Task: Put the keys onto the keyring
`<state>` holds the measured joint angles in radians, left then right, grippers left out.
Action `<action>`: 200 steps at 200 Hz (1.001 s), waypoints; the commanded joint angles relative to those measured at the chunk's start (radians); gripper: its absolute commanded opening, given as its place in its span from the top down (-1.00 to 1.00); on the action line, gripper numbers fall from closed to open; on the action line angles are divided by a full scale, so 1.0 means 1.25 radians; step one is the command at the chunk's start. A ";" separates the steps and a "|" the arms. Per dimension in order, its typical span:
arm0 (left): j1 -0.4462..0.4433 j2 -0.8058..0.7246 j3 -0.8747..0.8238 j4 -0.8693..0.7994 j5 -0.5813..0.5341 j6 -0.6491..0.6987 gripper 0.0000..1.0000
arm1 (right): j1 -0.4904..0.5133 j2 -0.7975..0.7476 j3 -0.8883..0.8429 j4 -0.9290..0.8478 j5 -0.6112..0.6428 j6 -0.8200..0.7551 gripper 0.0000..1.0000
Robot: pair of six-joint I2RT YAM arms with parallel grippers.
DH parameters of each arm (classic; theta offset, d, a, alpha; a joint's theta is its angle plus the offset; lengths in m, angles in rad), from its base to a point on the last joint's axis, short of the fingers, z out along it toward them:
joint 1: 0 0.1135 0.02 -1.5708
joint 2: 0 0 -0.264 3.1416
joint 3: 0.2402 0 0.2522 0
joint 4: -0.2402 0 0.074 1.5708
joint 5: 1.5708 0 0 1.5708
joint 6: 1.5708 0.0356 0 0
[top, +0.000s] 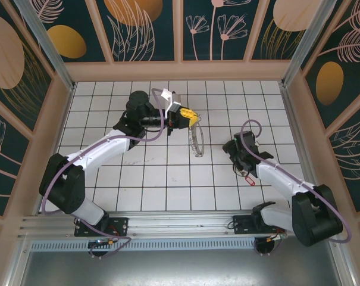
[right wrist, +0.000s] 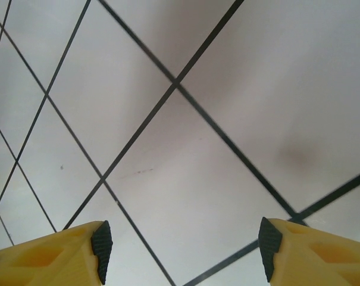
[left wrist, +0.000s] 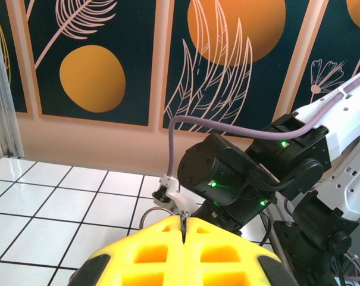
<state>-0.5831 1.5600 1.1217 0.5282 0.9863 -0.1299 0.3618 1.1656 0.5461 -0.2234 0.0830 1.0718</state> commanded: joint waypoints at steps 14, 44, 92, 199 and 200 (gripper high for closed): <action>-0.004 -0.025 -0.001 0.068 0.013 -0.019 1.00 | -0.010 -0.083 -0.050 -0.146 0.087 -0.011 -0.31; -0.003 -0.026 -0.002 0.073 0.016 -0.022 1.00 | -0.017 -0.129 -0.084 -0.205 0.090 -0.004 -0.22; -0.003 -0.026 -0.007 0.092 0.021 -0.027 1.00 | -0.017 -0.118 -0.112 -0.222 0.089 -0.009 -0.20; -0.003 -0.026 -0.008 0.093 0.021 -0.030 1.00 | 0.093 0.048 -0.019 0.054 -0.022 -0.025 0.29; -0.003 -0.027 -0.008 0.093 0.021 -0.030 1.00 | 0.094 0.050 -0.018 0.058 -0.023 -0.026 0.29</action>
<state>-0.5831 1.5585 1.1122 0.5812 0.9874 -0.1547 0.4412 1.1721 0.4583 -0.2840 0.0975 1.0538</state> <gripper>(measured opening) 0.059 0.358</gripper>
